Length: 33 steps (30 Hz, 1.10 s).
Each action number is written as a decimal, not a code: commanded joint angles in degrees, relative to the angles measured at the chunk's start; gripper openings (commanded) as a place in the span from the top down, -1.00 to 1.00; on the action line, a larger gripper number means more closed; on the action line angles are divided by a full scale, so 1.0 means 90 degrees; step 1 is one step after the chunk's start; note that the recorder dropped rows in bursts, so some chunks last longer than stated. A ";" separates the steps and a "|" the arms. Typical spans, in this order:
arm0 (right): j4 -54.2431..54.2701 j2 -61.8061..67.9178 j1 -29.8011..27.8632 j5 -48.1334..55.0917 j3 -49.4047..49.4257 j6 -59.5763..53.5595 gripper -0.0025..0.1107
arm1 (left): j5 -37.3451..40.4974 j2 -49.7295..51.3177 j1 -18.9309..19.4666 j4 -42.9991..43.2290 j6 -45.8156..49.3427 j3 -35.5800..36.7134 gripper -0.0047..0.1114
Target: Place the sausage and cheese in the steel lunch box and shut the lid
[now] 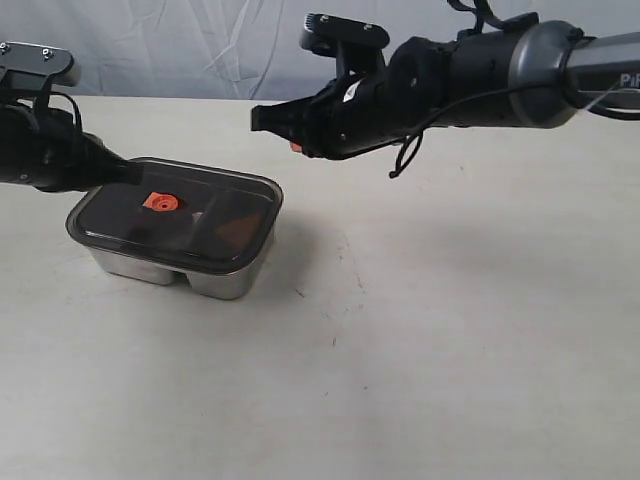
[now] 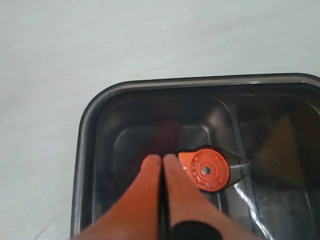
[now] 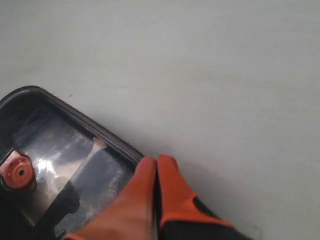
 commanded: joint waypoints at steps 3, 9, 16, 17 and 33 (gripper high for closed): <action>-0.0529 0.0423 0.0100 0.0695 -0.0595 -0.0064 0.97 | 0.0383 0.0167 0.0035 -0.0076 -0.0040 -0.0099 0.92; -0.0575 0.0900 0.0110 0.1245 -0.1069 -0.0064 0.97 | 0.0780 0.0371 0.0341 0.0221 -0.0512 -0.0099 0.92; -0.0614 0.1003 0.0356 0.1190 -0.1296 -0.0064 0.97 | 0.0993 0.0385 0.0593 0.0345 -0.0655 -0.0099 0.92; -0.0624 0.1003 0.0374 0.1190 -0.1297 -0.0064 0.97 | 0.0993 0.0385 0.0593 0.0386 -0.0655 -0.0099 0.92; -0.0427 0.1517 0.0473 0.1218 -0.1306 -0.0064 0.97 | 0.0908 0.0866 0.0593 0.1535 -0.1855 -0.0099 0.92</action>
